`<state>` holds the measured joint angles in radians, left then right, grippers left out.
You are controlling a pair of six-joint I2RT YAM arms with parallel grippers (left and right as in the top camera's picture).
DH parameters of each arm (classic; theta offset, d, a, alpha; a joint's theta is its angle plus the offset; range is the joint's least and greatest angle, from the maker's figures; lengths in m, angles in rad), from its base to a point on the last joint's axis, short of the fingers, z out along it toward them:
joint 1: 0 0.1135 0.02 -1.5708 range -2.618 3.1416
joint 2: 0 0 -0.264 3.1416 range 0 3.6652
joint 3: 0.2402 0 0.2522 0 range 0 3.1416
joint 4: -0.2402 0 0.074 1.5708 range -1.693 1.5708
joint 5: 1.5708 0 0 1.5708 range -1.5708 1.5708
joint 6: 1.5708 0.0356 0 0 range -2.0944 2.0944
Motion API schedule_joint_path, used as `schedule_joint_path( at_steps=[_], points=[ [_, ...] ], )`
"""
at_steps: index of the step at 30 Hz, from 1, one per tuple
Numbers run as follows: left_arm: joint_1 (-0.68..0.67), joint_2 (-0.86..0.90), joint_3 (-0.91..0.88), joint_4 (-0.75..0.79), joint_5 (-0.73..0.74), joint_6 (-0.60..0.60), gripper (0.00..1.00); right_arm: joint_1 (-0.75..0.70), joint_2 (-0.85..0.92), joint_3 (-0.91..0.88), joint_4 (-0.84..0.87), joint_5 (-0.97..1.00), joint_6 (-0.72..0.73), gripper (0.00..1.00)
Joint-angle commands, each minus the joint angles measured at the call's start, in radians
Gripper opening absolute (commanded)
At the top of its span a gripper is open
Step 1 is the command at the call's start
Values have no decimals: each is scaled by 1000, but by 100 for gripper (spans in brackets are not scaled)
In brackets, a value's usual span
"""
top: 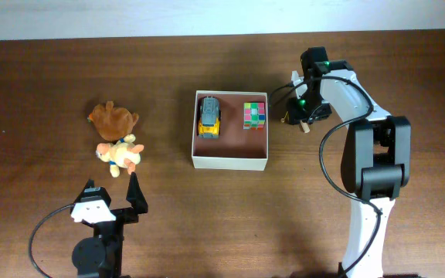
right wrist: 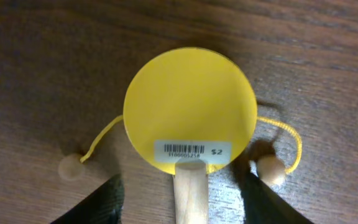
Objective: Pack container
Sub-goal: 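Grasp the paddle drum by its wooden handle with the right gripper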
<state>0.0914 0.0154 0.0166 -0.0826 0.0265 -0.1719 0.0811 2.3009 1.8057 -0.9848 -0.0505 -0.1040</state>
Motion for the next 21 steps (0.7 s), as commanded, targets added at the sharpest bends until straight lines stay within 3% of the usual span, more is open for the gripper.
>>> schedule_joint_path(
  at_steps=[1,16,21],
  points=[
    [0,-8,-7,0,4,20,99,-2,-5,-23,7,-17,15,47],
    [1,-8,-7,0,4,20,99,-3,-5,-23,-32,-6,15,18],
    [0,-8,-7,0,4,20,99,-3,-5,-23,-48,6,15,15]
  ],
)
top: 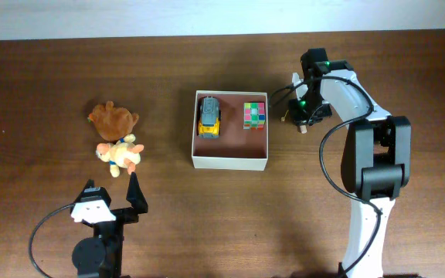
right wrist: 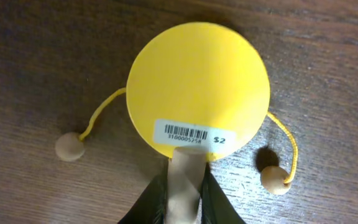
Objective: Pack container
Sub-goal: 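Grasp the paddle drum by its wooden handle with the right gripper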
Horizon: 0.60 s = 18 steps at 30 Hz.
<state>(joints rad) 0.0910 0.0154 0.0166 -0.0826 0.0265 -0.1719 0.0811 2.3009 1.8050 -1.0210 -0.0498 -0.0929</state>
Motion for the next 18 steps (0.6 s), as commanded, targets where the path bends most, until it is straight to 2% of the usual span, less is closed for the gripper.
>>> schedule_joint_path(
  at_steps=[1,9,18],
  points=[
    [1,-8,-7,0,4,20,99,-3,-5,-22,-13,5,4,15],
    [1,-8,-7,0,4,20,99,-3,-6,-1,-28,11,31,11],
    [1,-8,-7,0,4,20,99,-3,-6,133,-129,7,31,8]
  ],
)
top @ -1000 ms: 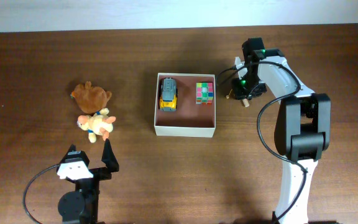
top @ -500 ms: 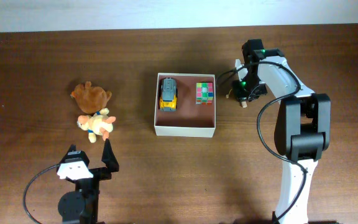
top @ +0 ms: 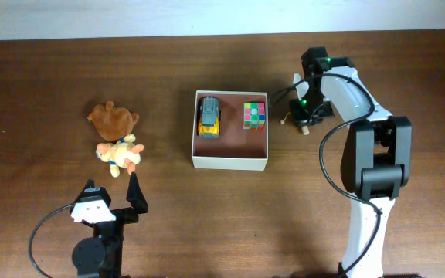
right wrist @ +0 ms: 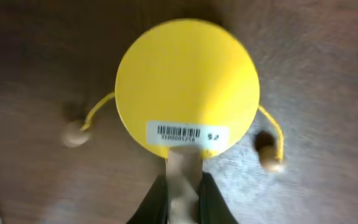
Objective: Pack container
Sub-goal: 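Grasp the paddle drum by its wooden handle with the right gripper, then carry the paddle drum into the box between car and cube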
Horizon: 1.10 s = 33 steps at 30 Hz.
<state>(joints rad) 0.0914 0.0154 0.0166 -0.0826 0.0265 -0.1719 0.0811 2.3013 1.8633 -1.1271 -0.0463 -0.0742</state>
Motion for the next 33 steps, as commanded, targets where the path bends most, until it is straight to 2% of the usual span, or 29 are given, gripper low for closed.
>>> schedule_joint_path(
  at_steps=[1,7,14,19,25,33],
  points=[
    [0,-8,-7,0,4,20,99,-3,-6,92,-38,1,11,8],
    [0,-8,-7,0,4,20,99,-2,-6,253,-172,-40,10,8],
    [1,-8,-7,0,4,20,99,28,-6,504,-362,-210,-85,9],
    [1,-8,-7,0,4,20,99,102,-6,637,-443,-352,-114,9],
    [0,-8,-7,0,4,20,99,237,-4,628,-415,-372,-96,10],
    [0,-8,-7,0,4,20,99,367,-4,516,-253,-353,54,11]
  ],
)
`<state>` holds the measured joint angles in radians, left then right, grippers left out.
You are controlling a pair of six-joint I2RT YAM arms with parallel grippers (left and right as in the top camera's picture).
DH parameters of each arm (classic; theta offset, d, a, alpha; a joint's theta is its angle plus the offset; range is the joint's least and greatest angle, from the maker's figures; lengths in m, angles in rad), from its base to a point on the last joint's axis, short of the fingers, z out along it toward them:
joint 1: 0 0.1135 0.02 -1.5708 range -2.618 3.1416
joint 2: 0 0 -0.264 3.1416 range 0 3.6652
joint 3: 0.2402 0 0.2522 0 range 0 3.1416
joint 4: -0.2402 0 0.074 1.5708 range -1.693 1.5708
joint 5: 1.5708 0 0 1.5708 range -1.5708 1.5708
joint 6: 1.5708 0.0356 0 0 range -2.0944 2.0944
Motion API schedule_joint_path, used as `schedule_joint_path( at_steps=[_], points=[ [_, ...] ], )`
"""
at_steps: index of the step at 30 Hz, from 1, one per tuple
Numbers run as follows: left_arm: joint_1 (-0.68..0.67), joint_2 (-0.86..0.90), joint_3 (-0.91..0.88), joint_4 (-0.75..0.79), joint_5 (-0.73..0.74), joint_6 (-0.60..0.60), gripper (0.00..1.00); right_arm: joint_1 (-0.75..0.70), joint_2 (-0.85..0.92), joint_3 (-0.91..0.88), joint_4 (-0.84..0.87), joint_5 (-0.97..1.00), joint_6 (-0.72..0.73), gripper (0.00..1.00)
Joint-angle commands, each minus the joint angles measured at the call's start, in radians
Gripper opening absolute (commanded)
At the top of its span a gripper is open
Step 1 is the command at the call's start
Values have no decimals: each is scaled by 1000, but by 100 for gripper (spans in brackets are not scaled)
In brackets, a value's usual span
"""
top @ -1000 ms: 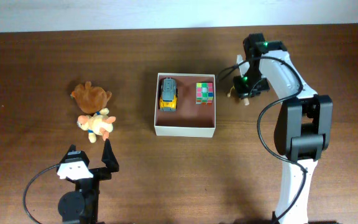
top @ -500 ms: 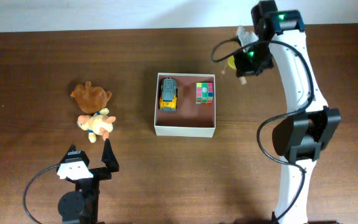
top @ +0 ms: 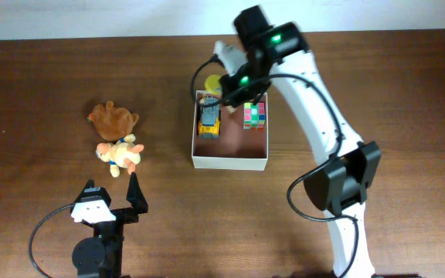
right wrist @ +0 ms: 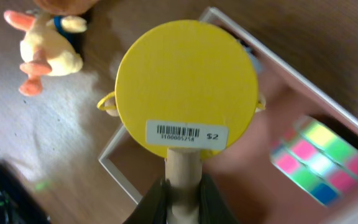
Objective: Pack container
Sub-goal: 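Carry the paddle drum into the box between car and cube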
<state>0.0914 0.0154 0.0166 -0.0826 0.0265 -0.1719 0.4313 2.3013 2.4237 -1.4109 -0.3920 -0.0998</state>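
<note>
A yellow round drum toy (right wrist: 186,93) on a wooden handle (right wrist: 183,180) hangs above the white box (top: 230,161), over its far left corner. My right gripper (right wrist: 182,196) is shut on the handle; in the overhead view the gripper (top: 234,83) covers most of the yellow drum toy (top: 212,82). Inside the box lie a yellow toy car (top: 208,117) and a colour cube (top: 254,115). A brown plush (top: 112,118) and an orange-and-cream plush (top: 120,154) lie on the table to the left. My left gripper (top: 114,195) stands open near the front edge.
The wooden table (top: 45,93) runs back to a white wall. The right arm (top: 315,100) reaches across from the right over the box's far side. The box's near half shows bare floor (top: 234,145).
My right gripper, shut on the drum's handle, was on the table right of the box; now it holds the drum in the air over the box's far left corner. The left arm is unchanged.
At first my right gripper stood open around the handle of the drum lying right of the box. Then it was shut on the handle, with the drum still on the table. Now the drum hangs over the box beside the toy car.
</note>
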Motion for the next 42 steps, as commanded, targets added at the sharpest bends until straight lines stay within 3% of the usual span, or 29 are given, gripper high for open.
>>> schedule_joint_path(
  at_steps=[1,9,18,42],
  points=[
    [1,-8,-7,0,4,20,99,24,-4,-66,55,12,114,11],
    [1,-8,-7,0,4,20,99,54,-4,-267,215,148,303,11],
    [1,-8,-7,0,4,20,99,54,-4,-287,249,302,409,10],
    [1,-8,-7,0,4,20,99,54,-4,-395,328,326,475,10]
  ],
)
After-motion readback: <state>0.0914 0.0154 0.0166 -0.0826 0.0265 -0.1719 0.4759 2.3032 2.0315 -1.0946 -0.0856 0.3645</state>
